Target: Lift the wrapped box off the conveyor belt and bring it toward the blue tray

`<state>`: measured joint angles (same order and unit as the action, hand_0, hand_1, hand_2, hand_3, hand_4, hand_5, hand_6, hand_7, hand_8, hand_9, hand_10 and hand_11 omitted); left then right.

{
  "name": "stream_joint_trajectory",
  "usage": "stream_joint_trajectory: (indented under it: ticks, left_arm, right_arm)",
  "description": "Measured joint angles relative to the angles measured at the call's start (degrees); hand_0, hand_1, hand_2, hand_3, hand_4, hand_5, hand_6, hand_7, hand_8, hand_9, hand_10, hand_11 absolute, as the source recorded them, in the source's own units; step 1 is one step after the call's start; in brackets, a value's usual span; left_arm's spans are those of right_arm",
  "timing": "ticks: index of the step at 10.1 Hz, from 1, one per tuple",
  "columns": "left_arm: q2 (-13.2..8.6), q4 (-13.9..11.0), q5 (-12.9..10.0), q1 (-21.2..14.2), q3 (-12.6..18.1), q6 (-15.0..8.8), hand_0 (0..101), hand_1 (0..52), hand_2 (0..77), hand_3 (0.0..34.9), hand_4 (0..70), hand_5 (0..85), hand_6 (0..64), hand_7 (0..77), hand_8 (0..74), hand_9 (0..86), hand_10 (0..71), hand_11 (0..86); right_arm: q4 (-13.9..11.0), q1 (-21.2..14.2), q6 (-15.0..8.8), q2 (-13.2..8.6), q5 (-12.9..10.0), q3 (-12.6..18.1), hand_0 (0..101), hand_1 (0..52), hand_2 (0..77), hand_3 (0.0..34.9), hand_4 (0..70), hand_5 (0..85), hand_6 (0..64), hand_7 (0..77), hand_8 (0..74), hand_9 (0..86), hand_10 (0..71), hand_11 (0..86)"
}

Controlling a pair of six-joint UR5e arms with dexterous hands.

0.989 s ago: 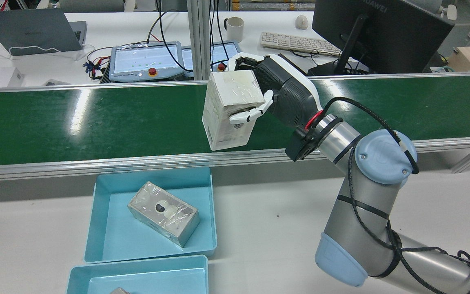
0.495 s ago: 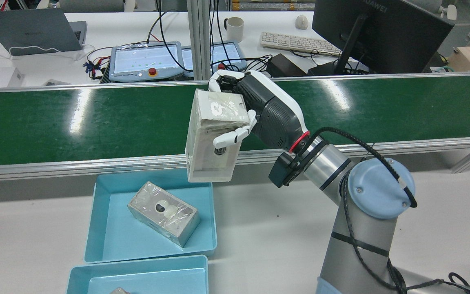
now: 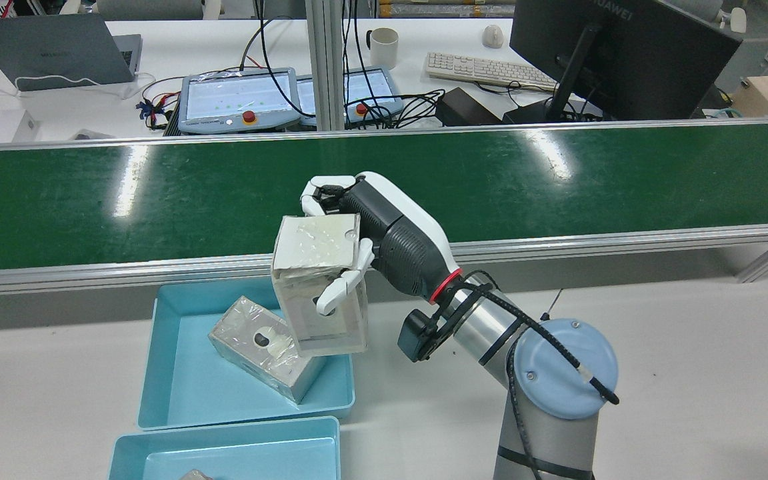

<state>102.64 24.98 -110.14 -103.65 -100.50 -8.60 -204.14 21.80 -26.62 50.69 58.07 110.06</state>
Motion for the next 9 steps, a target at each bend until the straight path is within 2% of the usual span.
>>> stream_joint_trajectory:
  ticks: [1, 2, 3, 4, 5, 6, 7, 8, 9]
  left_arm:
    - [0.00, 0.00, 0.00, 0.00, 0.00, 0.00, 0, 0.0, 0.5, 0.0, 0.0, 1.1, 0.0, 0.0, 0.0, 0.0, 0.5, 0.0]
    - [0.00, 0.00, 0.00, 0.00, 0.00, 0.00, 0, 0.0, 0.5, 0.0, 0.0, 1.1, 0.0, 0.0, 0.0, 0.0, 0.5, 0.0]
    - [0.00, 0.00, 0.00, 0.00, 0.00, 0.00, 0, 0.0, 0.5, 0.0, 0.0, 1.1, 0.0, 0.0, 0.0, 0.0, 0.5, 0.0]
    - [0.00, 0.00, 0.00, 0.00, 0.00, 0.00, 0, 0.0, 0.5, 0.0, 0.0, 1.1, 0.0, 0.0, 0.0, 0.0, 0.0, 0.0]
    - [0.00, 0.00, 0.00, 0.00, 0.00, 0.00, 0, 0.0, 0.5, 0.0, 0.0, 1.1, 0.0, 0.0, 0.0, 0.0, 0.5, 0.0]
    - [0.00, 0.00, 0.00, 0.00, 0.00, 0.00, 0, 0.0, 0.5, 0.0, 0.0, 1.1, 0.0, 0.0, 0.0, 0.0, 0.5, 0.0]
    - [0.00, 0.00, 0.00, 0.00, 0.00, 0.00, 0, 0.0, 0.5, 0.0, 0.0, 1.1, 0.0, 0.0, 0.0, 0.0, 0.5, 0.0]
    - [0.00, 0.00, 0.00, 0.00, 0.00, 0.00, 0, 0.0, 1.1, 0.0, 0.0, 1.1, 0.0, 0.0, 0.0, 0.0, 0.5, 0.0]
    - [0.00, 0.00, 0.00, 0.00, 0.00, 0.00, 0, 0.0, 1.1, 0.0, 0.0, 1.1, 0.0, 0.0, 0.0, 0.0, 0.5, 0.0]
  right_arm:
    - [0.29, -0.48, -0.05, -0.16, 0.05, -0.41, 50, 0.5, 13.6, 2.3, 31.1, 82.9, 54.5, 77.4, 47.5, 81.3, 47.5, 86.2]
    - [0.46, -0.85, -0.08, -0.26, 0.08, -0.69, 50, 7.1, 16.4, 10.2, 13.6, 33.8, 39.8, 77.4, 30.0, 36.0, 29.5, 81.8]
    - [0.57, -1.14, -0.09, -0.34, 0.21, -1.03, 50, 7.1, 16.4, 10.2, 13.6, 33.8, 39.8, 77.4, 30.0, 36.0, 29.5, 81.8]
    - [0.60, -1.47, -0.09, -0.67, 0.62, -1.40, 47, 14.7, 19.1, 17.0, 12.5, 28.4, 22.9, 77.4, 7.6, 15.3, 5.4, 24.0]
    - [0.60, -1.76, -0.10, -1.14, 1.10, -1.75, 47, 15.3, 19.1, 20.6, 12.5, 28.4, 13.6, 77.4, 0.0, 4.4, 0.0, 9.8]
    - [0.60, -1.94, -0.10, -1.62, 1.40, -2.01, 47, 16.9, 17.5, 23.3, 13.1, 28.4, 3.8, 51.3, 0.0, 2.2, 0.0, 1.6]
    - [0.59, -2.04, -0.10, -2.21, 1.59, -2.17, 47, 16.9, 17.5, 23.3, 13.1, 28.4, 3.8, 51.3, 0.0, 2.2, 0.0, 1.6]
    - [0.56, -2.08, -0.10, -2.86, 1.72, -2.24, 47, 13.6, 18.5, 30.7, 13.1, 28.9, 6.0, 0.0, 0.0, 4.4, 0.0, 1.1]
    - [0.50, -2.09, -0.10, -3.31, 1.80, -2.14, 47, 13.6, 18.5, 30.7, 13.1, 28.9, 5.5, 9.3, 0.0, 4.4, 0.0, 1.1]
